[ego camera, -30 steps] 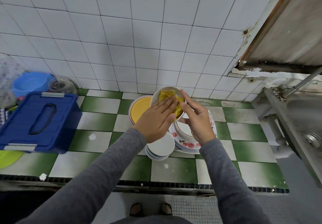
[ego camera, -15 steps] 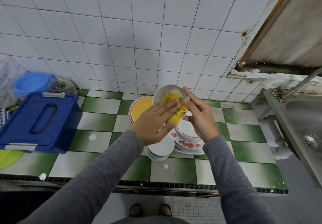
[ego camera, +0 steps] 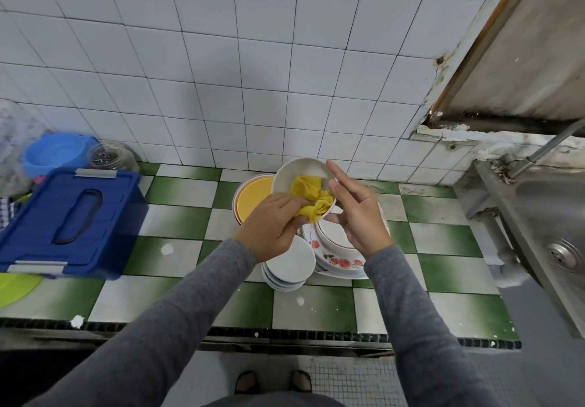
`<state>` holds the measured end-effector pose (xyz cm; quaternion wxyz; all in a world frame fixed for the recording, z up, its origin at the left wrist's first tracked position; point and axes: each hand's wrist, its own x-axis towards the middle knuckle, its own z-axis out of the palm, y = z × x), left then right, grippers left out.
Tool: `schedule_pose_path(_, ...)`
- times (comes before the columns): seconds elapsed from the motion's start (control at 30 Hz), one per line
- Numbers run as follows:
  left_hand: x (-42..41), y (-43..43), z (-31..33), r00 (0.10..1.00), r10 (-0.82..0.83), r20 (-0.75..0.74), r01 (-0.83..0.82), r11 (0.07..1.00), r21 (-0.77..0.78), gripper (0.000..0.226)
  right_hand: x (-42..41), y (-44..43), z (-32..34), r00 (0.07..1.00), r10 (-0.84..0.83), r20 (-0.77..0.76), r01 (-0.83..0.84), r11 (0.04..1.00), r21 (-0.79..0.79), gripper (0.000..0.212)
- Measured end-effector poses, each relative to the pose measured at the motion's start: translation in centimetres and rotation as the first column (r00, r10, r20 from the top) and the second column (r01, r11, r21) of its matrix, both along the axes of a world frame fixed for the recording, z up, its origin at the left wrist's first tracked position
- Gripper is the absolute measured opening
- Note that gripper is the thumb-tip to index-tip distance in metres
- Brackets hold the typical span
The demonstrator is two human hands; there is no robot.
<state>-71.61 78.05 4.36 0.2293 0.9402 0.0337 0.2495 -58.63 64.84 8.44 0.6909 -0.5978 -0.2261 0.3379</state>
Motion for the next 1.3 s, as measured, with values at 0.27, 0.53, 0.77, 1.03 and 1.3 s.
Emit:
schedule_pose_path(0.27, -0.1, 0.7, 0.7, 0.999, -0.018, 0.040, 0.013, 0.992, 0.122, 0.037, 0.0, 0.1, 0.4, 1.000, -0.005, -0.011, 0.005, 1.000, 0.023, 0.032)
schedule_pose_path(0.53, 1.0, 0.8, 2.1, 0.986, 0.118, 0.121, -0.148, 0.947, 0.284, 0.029, -0.3, 0.5, 0.7, 0.999, -0.008, 0.041, 0.009, 0.999, -0.032, 0.031)
schedule_pose_path(0.77, 1.5, 2.3, 5.3, 0.788, 0.475, 0.392, -0.520, 0.854, 0.012, 0.037, 0.0, 0.6, 0.0, 0.999, -0.050, 0.002, 0.050, 0.997, -0.058, 0.029)
schedule_pose_path(1.03, 2.3, -0.5, -0.4, 0.968, 0.252, 0.021, -0.253, 0.964, 0.087, 0.053, -0.5, 1.4, -0.2, 0.998, -0.053, -0.020, 0.053, 0.999, -0.006, 0.030)
schedule_pose_path(1.3, 2.3, -0.9, 1.2, 0.957, 0.283, -0.065, -0.272, 0.952, 0.142, 0.060, -0.7, 0.9, -0.8, 0.996, -0.085, -0.041, 0.084, 0.996, -0.012, 0.031)
